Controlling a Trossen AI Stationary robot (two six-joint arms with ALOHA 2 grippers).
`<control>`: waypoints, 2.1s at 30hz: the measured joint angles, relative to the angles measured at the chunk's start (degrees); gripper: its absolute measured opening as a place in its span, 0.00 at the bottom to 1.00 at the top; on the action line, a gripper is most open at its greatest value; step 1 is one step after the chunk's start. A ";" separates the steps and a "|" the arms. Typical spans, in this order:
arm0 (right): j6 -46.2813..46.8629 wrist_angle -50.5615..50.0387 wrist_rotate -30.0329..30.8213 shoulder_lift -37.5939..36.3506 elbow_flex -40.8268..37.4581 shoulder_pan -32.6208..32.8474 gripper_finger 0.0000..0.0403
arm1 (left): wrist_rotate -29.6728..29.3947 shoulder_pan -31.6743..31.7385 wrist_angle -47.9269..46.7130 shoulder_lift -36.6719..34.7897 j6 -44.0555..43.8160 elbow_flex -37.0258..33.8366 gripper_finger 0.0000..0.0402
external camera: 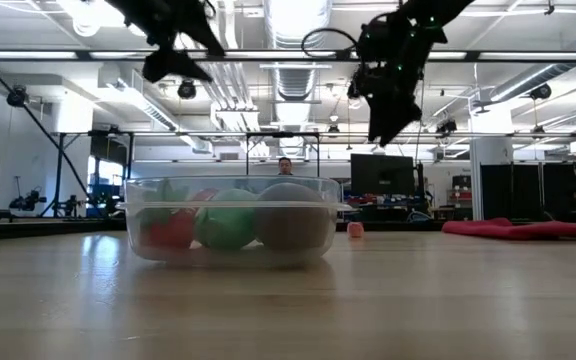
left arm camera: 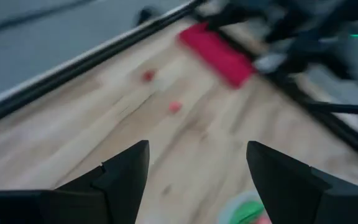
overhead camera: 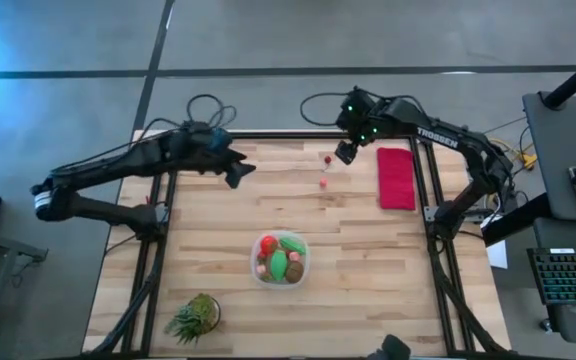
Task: Pick and placing Produce into tupperware
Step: Put the red cherry into the bin
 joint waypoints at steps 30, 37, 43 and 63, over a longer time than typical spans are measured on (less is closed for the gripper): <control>15.32 2.49 -4.61 20.46 2.99 -3.38 0.55 | 9.07 -3.13 62.72 -20.55 -12.05 -47.89 0.64; 15.56 2.23 -4.55 24.61 8.08 -3.20 0.54 | 9.09 -3.13 62.83 -20.28 -12.24 -48.68 0.64; 17.74 1.49 -4.78 27.57 8.91 -3.04 0.54 | 9.31 -3.16 62.88 -20.53 -12.06 -48.86 0.64; 18.10 2.69 -5.54 29.42 9.02 -2.46 0.53 | 11.26 -3.17 69.01 -28.05 -11.79 -56.53 0.64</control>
